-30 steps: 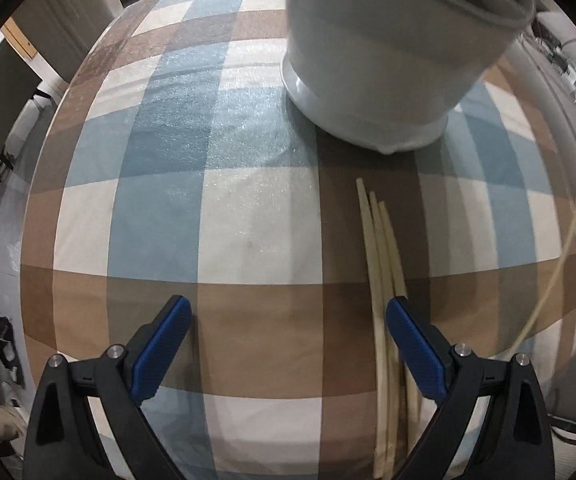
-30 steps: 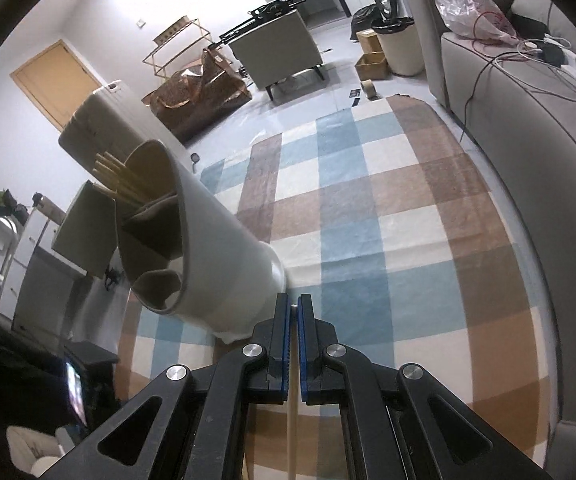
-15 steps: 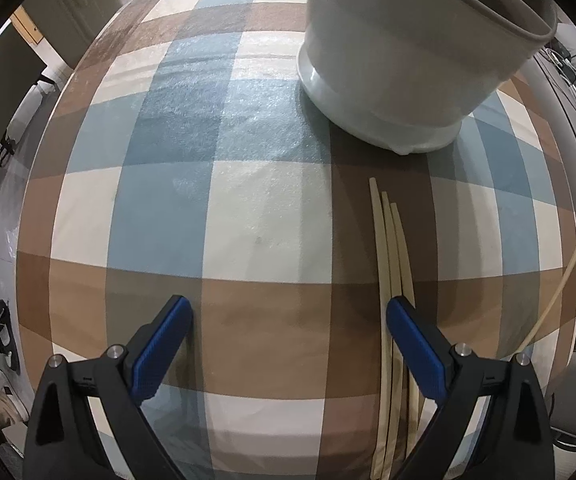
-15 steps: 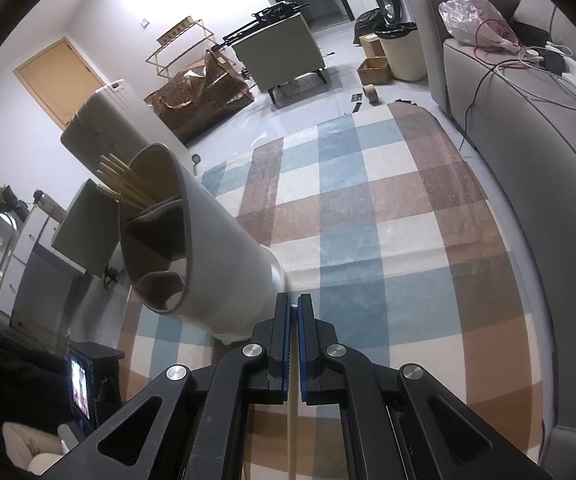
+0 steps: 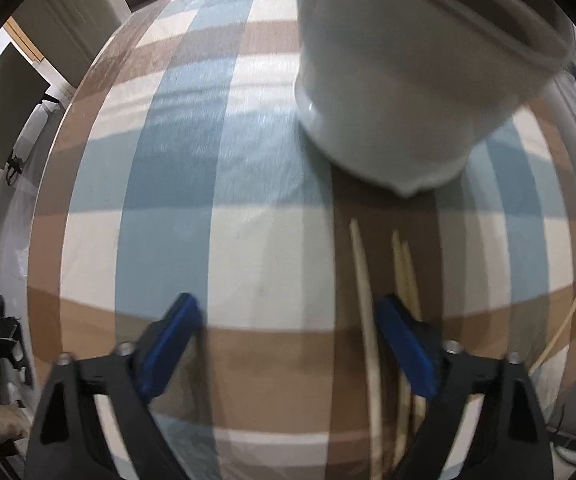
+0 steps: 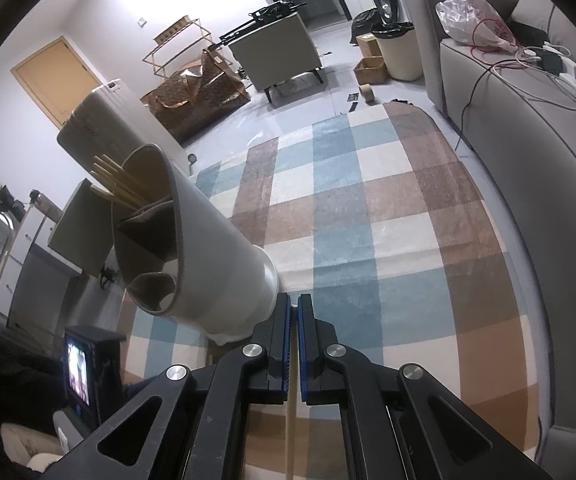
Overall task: Organize utensils
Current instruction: 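Close the left tool on chopsticks while the right tool holds its chopsticks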
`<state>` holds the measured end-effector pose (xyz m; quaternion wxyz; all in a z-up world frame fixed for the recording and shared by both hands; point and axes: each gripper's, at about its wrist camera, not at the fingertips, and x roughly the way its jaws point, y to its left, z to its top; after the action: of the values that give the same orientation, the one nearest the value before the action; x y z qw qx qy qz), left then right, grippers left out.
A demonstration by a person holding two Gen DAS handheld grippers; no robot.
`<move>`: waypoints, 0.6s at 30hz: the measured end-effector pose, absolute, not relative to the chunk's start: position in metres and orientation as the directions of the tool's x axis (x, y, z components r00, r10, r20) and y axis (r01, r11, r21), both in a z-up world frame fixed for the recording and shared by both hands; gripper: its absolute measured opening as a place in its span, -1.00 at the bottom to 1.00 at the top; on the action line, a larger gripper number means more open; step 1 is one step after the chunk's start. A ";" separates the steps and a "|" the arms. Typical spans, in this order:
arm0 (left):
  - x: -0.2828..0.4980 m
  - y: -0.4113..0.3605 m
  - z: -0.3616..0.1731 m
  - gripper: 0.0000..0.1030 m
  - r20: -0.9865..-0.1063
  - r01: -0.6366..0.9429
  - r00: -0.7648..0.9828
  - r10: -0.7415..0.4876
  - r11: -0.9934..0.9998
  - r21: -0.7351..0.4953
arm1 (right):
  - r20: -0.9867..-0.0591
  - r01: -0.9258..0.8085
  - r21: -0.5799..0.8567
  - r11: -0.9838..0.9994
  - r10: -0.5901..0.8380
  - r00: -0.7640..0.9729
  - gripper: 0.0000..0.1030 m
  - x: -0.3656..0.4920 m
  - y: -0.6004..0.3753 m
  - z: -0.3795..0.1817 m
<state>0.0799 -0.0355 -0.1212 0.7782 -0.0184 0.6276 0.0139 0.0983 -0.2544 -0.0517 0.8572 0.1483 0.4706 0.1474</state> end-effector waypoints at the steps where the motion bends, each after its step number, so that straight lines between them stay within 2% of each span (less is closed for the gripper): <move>1: 0.083 -0.036 -0.120 0.37 -0.976 -0.050 0.219 -0.006 0.999 -0.017 | -0.763 -0.112 0.394 0.912 0.392 0.513 -0.95 0.099 -0.255 -0.051; 5: 0.093 -0.046 -0.117 -0.24 -0.968 -0.021 0.249 -0.017 1.000 -0.023 | -0.765 -0.113 0.393 0.913 0.392 0.511 -0.95 0.099 -0.256 -0.052; 6: 0.092 -0.047 -0.116 -0.30 -0.968 -0.017 0.252 -0.019 1.000 -0.024 | -0.765 -0.115 0.391 0.913 0.392 0.512 -0.95 0.099 -0.255 -0.051; 8: 0.095 -0.052 -0.116 -0.58 -0.966 -0.011 0.259 -0.024 1.000 -0.028 | -0.765 -0.119 0.389 0.914 0.392 0.511 -0.95 0.099 -0.254 -0.051; 10: 0.097 -0.056 -0.116 -0.76 -0.964 -0.009 0.263 -0.031 0.999 -0.035 | -0.766 -0.121 0.387 0.914 0.392 0.509 -0.95 0.099 -0.253 -0.051; 13: 0.100 -0.057 -0.117 -0.87 -0.961 -0.026 0.273 -0.042 0.998 -0.051 | -0.767 -0.115 0.389 0.914 0.390 0.510 -0.95 0.099 -0.255 -0.052; 14: 0.101 -0.056 -0.117 -0.96 -0.962 -0.030 0.270 -0.049 0.998 -0.059 | -0.766 -0.115 0.389 0.914 0.390 0.511 -0.95 0.099 -0.255 -0.051; 18: 0.105 -0.049 -0.117 -0.99 -0.960 -0.051 0.261 -0.102 0.992 -0.119 | -0.764 -0.122 0.386 0.914 0.391 0.514 -0.95 0.099 -0.253 -0.049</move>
<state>0.1051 -0.0495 -0.1173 0.7914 -0.0630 0.6078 -0.0163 0.0992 -0.2527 -0.0493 0.8582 0.1430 0.4697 0.1494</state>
